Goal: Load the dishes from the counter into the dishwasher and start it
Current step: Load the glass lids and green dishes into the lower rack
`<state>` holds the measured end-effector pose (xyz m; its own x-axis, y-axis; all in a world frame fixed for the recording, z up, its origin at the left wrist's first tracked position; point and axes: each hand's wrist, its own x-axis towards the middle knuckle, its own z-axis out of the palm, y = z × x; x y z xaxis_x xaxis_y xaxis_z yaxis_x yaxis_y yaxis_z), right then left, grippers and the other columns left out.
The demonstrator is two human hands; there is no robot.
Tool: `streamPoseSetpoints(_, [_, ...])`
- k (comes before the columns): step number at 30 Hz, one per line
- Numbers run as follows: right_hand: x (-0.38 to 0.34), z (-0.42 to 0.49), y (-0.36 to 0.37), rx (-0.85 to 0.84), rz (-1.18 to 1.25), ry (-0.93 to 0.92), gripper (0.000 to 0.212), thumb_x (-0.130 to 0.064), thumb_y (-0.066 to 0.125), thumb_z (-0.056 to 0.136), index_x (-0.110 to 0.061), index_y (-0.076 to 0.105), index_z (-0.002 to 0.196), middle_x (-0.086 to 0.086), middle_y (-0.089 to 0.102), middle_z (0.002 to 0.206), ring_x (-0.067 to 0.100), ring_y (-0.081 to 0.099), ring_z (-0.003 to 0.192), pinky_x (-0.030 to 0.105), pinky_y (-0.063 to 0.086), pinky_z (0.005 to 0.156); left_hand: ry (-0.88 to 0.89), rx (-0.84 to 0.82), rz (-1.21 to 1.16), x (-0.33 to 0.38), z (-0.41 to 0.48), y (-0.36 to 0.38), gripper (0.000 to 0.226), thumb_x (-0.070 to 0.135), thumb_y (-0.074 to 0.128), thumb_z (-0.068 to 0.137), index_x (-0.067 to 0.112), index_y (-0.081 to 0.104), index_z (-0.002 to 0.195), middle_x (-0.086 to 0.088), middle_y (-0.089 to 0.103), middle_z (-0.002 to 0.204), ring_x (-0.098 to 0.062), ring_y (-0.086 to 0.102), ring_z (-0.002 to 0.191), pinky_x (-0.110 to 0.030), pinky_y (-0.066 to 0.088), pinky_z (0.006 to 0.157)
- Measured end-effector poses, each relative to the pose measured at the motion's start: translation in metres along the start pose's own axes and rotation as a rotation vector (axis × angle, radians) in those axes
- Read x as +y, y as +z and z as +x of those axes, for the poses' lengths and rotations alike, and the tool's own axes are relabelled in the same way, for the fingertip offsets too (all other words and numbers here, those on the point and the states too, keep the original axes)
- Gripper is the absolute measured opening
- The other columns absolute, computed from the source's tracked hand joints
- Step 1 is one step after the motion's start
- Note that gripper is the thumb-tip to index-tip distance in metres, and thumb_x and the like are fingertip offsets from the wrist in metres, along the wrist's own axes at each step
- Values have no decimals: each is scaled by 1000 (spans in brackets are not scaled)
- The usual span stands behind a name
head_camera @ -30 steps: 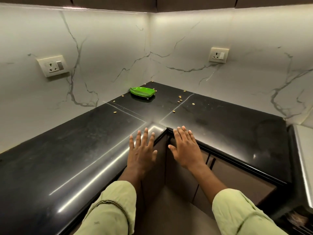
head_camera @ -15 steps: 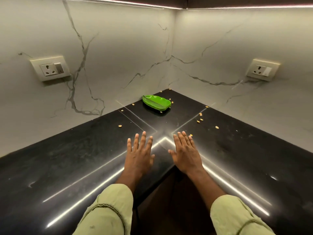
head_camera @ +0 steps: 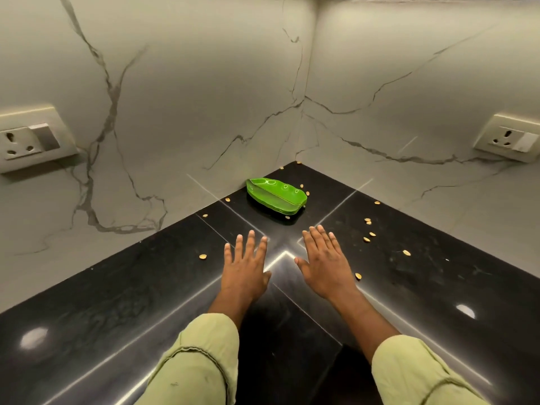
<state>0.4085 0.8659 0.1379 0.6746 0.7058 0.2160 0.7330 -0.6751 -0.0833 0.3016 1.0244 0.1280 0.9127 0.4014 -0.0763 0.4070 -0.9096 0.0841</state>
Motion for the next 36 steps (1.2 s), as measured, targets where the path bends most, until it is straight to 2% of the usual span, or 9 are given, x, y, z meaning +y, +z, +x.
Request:
streamPoseSetpoints(7, [3, 59, 34, -43, 8, -40, 66, -41, 45, 100, -8, 25, 153, 12, 22, 161, 26, 11, 151, 37, -2, 119, -41, -125, -64, -17, 66, 20, 93, 54, 51, 97, 26, -14, 157, -8, -23, 163, -36, -18, 150, -57, -3, 120])
streamPoseSetpoints(14, [17, 133, 67, -144, 17, -124, 67, -40, 45, 100, -9, 22, 154, 12, 19, 161, 25, 9, 151, 41, 2, 123, -111, -372, -133, -27, 128, 23, 124, 42, 82, 77, 24, -10, 158, -11, -19, 164, -40, -15, 149, -58, 2, 120])
streamPoseSetpoints(17, [24, 166, 78, -193, 0, -170, 66, -37, 45, 100, -8, 21, 154, 13, 20, 161, 27, 9, 151, 42, 2, 123, -129, -527, -179, -25, 151, 24, 122, 29, 87, 74, 20, 0, 159, -8, -13, 165, -42, -9, 150, -61, 10, 120])
streamPoseSetpoints(20, [33, 207, 94, -212, -30, -176, 64, -34, 46, 99, -6, 24, 152, 15, 23, 159, 29, 12, 150, 43, 6, 123, -150, -563, -213, -25, 174, 27, 123, 21, 90, 69, 20, 7, 159, -5, -15, 165, -45, -7, 149, -65, 15, 117])
streamPoseSetpoints(22, [34, 234, 104, -269, -47, -148, 62, -33, 48, 98, -5, 27, 149, 16, 25, 158, 30, 17, 149, 43, 12, 122, -151, -555, -236, -30, 181, 33, 114, 25, 88, 72, 19, 14, 159, -6, -13, 166, -46, -7, 149, -64, 11, 118])
streamPoseSetpoints(26, [23, 271, 128, -326, -70, -60, 48, -29, 53, 95, -2, 45, 134, 21, 45, 141, 38, 46, 128, 46, 41, 102, -126, -559, -253, -37, 185, 42, 118, 30, 85, 76, 23, 2, 159, -5, -20, 164, -44, -18, 147, -57, -4, 118])
streamPoseSetpoints(30, [3, 278, 144, -217, -206, -20, 20, -9, 56, 80, -7, 69, 95, 18, 67, 99, 32, 67, 88, 37, 55, 68, -151, -583, -247, -32, 194, 39, 121, 24, 86, 74, 23, 1, 159, -4, -20, 164, -45, -17, 147, -59, -1, 118])
streamPoseSetpoints(32, [-5, 276, 142, -193, -185, -26, 17, -6, 57, 82, -8, 70, 92, 18, 70, 96, 32, 69, 83, 34, 54, 65, -161, -583, -245, -32, 193, 40, 121, 24, 87, 74, 23, 1, 159, -4, -20, 164, -45, -16, 147, -59, 0, 118])
streamPoseSetpoints(36, [-3, 275, 133, -178, -173, -49, 23, -4, 47, 92, -10, 65, 105, 12, 70, 103, 29, 69, 95, 34, 52, 73, -163, -598, -222, -33, 193, 40, 122, 25, 87, 74, 23, -1, 159, -4, -20, 164, -46, -16, 147, -60, 0, 118])
